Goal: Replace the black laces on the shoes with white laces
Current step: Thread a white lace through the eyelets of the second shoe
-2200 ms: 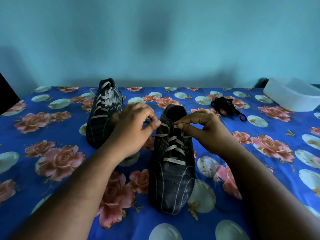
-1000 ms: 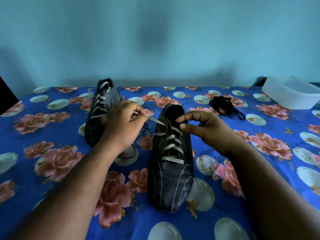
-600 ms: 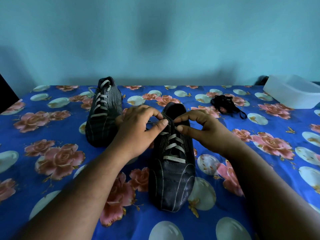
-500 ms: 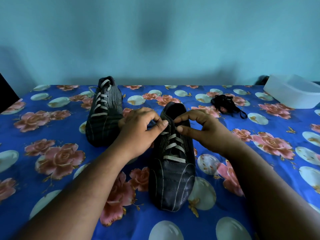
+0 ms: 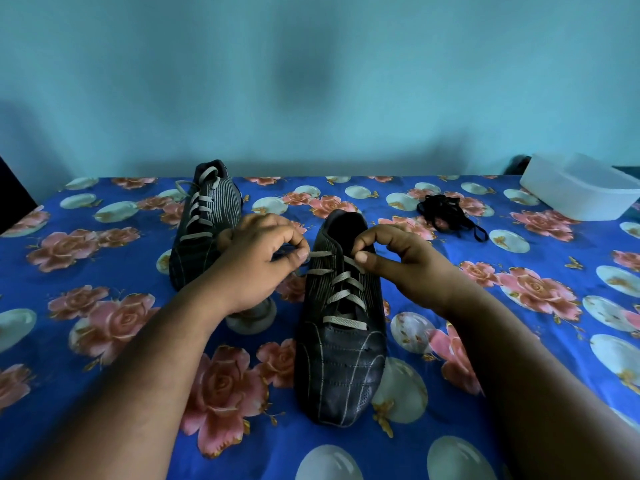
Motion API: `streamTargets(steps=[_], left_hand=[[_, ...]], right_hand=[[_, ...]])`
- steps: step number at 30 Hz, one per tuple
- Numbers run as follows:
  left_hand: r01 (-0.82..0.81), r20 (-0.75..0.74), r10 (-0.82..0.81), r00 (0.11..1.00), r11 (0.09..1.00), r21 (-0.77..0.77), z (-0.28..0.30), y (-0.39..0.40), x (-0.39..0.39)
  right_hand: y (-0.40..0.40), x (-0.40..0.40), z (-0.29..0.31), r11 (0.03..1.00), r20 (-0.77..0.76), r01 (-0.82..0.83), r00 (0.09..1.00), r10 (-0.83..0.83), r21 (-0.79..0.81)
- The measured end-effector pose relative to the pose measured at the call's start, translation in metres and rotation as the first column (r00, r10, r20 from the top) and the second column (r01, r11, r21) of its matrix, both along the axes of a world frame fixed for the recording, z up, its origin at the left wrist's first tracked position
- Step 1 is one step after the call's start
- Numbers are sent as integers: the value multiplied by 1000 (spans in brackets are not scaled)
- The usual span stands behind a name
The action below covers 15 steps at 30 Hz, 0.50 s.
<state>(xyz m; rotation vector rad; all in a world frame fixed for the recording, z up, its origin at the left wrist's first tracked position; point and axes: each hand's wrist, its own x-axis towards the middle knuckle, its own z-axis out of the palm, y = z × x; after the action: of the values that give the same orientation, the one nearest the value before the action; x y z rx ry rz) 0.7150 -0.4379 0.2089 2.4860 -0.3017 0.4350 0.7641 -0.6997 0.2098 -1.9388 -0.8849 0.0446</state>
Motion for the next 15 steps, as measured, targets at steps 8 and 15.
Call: streamTargets(steps=[8, 15], left_hand=[[-221, 289, 136, 948, 932, 287, -8, -3, 1], [-481, 282, 397, 874, 790, 380, -6, 7, -2]], right_hand=[[6, 3, -7, 983, -90, -143, 984, 154, 116], [5, 3, -11, 979, -116, -108, 985, 129, 174]])
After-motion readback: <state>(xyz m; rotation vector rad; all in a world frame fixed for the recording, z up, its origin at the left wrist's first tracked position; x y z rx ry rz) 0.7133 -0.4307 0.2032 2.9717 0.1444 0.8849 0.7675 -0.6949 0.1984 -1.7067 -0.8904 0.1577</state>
